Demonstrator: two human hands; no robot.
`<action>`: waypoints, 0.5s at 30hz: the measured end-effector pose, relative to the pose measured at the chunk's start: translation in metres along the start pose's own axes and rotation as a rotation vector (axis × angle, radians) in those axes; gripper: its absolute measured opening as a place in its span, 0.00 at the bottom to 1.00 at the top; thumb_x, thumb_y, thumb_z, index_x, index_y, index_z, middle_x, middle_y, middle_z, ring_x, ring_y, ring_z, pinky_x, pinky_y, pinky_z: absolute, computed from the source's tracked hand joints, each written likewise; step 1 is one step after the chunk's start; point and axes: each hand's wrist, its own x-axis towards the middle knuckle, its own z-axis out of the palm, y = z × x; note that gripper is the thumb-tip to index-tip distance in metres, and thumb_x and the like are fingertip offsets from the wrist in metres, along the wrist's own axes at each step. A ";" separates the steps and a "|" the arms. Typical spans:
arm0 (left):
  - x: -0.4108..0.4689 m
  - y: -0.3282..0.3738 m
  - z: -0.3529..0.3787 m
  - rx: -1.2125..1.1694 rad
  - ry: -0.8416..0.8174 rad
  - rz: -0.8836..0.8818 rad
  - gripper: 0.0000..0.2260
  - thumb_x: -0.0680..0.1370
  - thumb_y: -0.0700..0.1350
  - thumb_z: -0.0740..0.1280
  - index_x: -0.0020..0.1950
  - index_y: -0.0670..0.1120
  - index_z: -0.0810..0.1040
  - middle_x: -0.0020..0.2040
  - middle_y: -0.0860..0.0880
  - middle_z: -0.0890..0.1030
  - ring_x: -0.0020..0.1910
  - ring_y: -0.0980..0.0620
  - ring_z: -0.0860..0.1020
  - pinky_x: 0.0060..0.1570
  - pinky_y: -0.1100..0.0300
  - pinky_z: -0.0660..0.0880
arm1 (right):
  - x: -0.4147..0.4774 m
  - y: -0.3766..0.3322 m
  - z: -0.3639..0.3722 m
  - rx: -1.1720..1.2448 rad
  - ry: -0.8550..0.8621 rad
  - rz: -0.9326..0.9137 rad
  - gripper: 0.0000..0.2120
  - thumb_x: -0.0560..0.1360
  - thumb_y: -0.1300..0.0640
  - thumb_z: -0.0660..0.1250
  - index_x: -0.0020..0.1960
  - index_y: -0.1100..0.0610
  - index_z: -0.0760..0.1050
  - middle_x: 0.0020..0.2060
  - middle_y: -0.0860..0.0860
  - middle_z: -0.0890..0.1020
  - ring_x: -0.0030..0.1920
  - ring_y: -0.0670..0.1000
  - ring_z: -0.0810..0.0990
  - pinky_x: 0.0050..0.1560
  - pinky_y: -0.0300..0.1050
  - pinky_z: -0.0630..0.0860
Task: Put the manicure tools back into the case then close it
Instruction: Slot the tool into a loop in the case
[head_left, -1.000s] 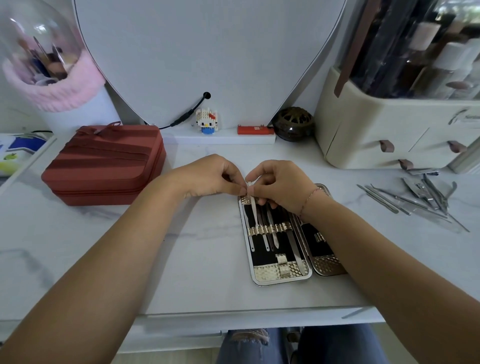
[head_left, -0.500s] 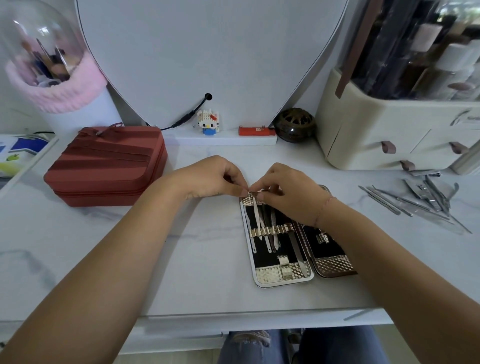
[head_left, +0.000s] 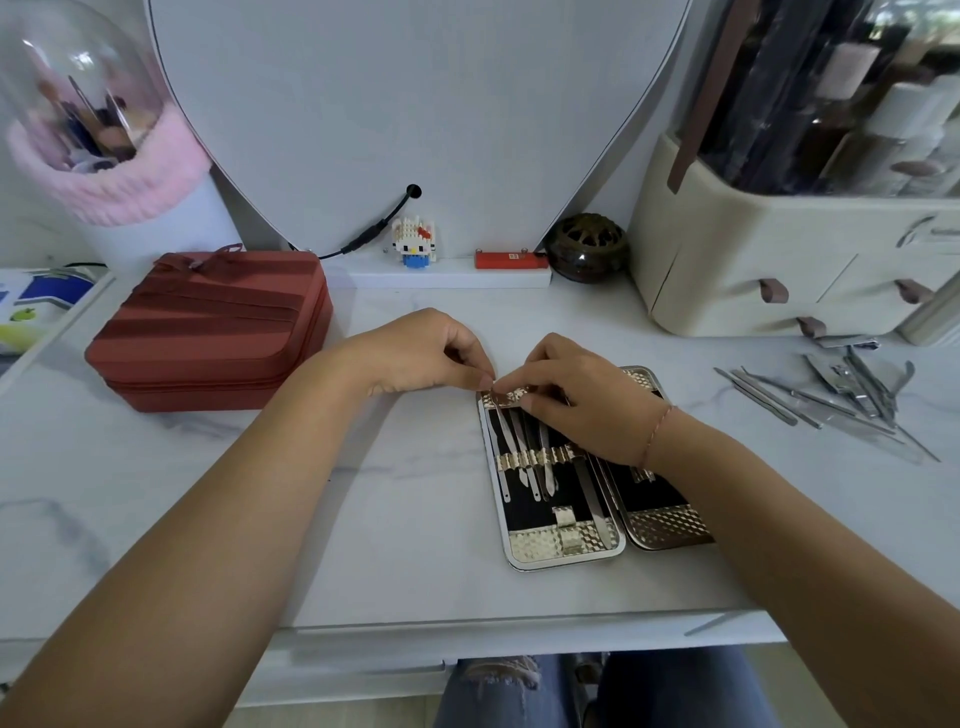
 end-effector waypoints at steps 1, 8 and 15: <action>0.000 0.000 0.000 0.001 -0.001 -0.001 0.01 0.72 0.43 0.73 0.43 0.47 0.83 0.26 0.63 0.78 0.26 0.67 0.72 0.27 0.77 0.64 | 0.000 0.000 0.000 -0.009 -0.004 -0.003 0.13 0.77 0.56 0.63 0.59 0.48 0.77 0.46 0.48 0.71 0.44 0.46 0.72 0.49 0.37 0.69; -0.001 0.002 -0.001 0.020 -0.007 -0.014 0.02 0.73 0.43 0.72 0.45 0.46 0.83 0.25 0.64 0.77 0.24 0.68 0.72 0.26 0.78 0.64 | 0.000 0.001 0.002 -0.052 0.014 -0.063 0.13 0.76 0.58 0.63 0.58 0.50 0.78 0.46 0.50 0.72 0.45 0.48 0.71 0.49 0.39 0.68; 0.000 -0.001 -0.001 0.015 0.006 -0.019 0.01 0.72 0.44 0.73 0.43 0.50 0.84 0.30 0.60 0.80 0.28 0.68 0.73 0.29 0.77 0.66 | -0.004 0.006 0.001 -0.092 0.063 -0.142 0.13 0.76 0.62 0.62 0.55 0.51 0.81 0.45 0.51 0.74 0.43 0.47 0.71 0.46 0.36 0.67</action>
